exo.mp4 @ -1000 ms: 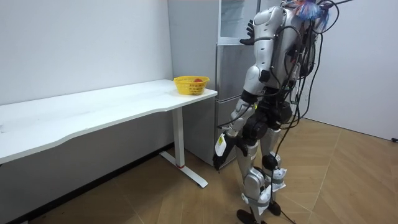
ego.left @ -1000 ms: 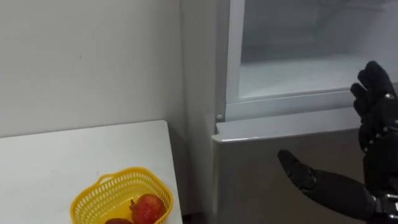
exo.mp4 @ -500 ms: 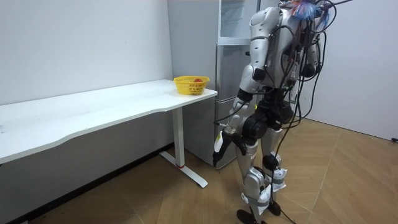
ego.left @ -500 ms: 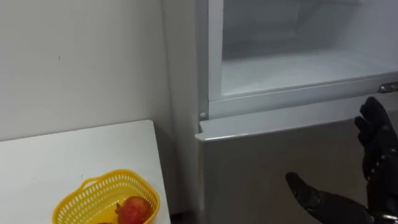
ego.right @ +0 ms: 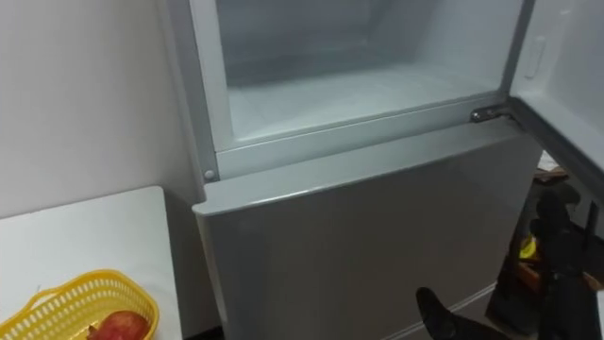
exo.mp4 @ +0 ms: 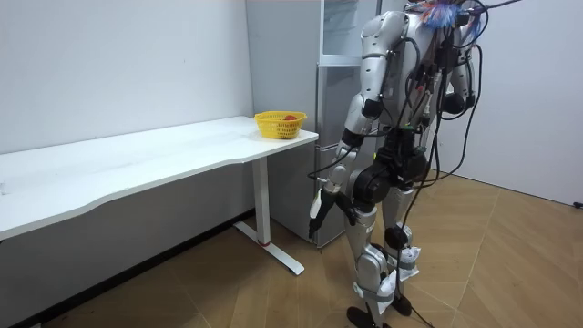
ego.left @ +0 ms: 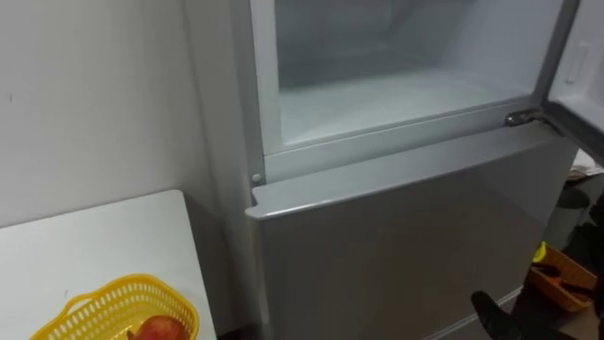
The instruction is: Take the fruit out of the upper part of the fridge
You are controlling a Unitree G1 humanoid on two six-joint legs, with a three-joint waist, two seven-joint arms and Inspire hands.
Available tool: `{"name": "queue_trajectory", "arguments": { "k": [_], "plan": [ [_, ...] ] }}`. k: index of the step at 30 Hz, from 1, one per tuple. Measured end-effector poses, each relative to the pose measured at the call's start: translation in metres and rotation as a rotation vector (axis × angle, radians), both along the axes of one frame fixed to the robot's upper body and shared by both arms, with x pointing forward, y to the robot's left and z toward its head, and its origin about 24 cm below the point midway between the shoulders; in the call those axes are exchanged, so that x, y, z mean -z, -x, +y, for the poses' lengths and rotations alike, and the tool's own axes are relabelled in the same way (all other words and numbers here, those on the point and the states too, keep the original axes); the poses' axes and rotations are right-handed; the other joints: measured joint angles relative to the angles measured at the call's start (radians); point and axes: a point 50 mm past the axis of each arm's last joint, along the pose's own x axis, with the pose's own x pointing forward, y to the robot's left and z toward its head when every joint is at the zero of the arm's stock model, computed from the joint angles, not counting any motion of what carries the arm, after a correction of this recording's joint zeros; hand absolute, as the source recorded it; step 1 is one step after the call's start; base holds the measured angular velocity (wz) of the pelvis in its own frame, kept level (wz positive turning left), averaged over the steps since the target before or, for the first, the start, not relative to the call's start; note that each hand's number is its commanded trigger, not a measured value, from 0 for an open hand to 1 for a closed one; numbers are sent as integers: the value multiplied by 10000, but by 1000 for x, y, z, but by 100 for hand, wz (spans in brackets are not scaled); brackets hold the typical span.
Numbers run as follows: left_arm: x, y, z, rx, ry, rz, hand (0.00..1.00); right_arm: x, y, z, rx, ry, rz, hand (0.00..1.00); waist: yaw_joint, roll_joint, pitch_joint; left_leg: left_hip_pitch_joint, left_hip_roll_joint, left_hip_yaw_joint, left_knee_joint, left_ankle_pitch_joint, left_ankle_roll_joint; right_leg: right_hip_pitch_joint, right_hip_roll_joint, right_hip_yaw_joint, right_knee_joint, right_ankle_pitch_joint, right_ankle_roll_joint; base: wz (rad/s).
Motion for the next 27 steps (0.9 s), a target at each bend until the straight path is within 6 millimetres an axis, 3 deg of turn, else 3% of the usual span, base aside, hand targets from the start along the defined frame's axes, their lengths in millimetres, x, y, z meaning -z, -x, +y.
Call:
{"name": "queue_trajectory", "arguments": {
  "k": [5, 8, 11, 13, 17, 27],
  "plan": [
    [0, -1, 0, -42, 81, -65, 0, 43, 9, -15, 770, -1556, 1738, 0, -213, 16, -8, -39, 41, 167, 5, -68, -43, -102, 80, 227, 47, 3, -12, -13],
    [-1, -3, 1, -153, 128, -212, 0, 52, 14, -24, 1278, -2346, 2070, 0, -339, 18, -8, -163, 36, 234, 28, -64, -38, -284, 81, 245, 207, -2, -14, -9],
    [-2, 1, 6, -416, 59, -179, 0, 60, 24, -46, 2525, -3348, 2118, 0, -600, -106, -30, -143, 26, 218, 82, -61, -40, -200, 64, 247, 151, -7, -18, 2],
    [-2, 2, 8, -446, 7, -182, 0, 60, 31, -59, 3321, -3893, 1928, 0, -631, -189, -53, -117, 23, 207, 110, -61, -40, -139, 57, 249, 147, -22, -19, 3],
    [-4, 2, 15, -418, -181, -205, 0, 56, 39, -74, 4528, -4118, 1568, 0, -849, -448, -17, -96, 20, 182, 151, -61, -41, -183, 54, 245, 147, -78, -29, 2],
    [-7, 17, 26, -1517, -417, -379, 0, 33, 70, -118, 8290, -3731, 82, 0, -893, -693, -70, 3, -1, 88, 52, -65, -47, -197, 62, 134, 357, -182, -48, 2]
  ]
}}
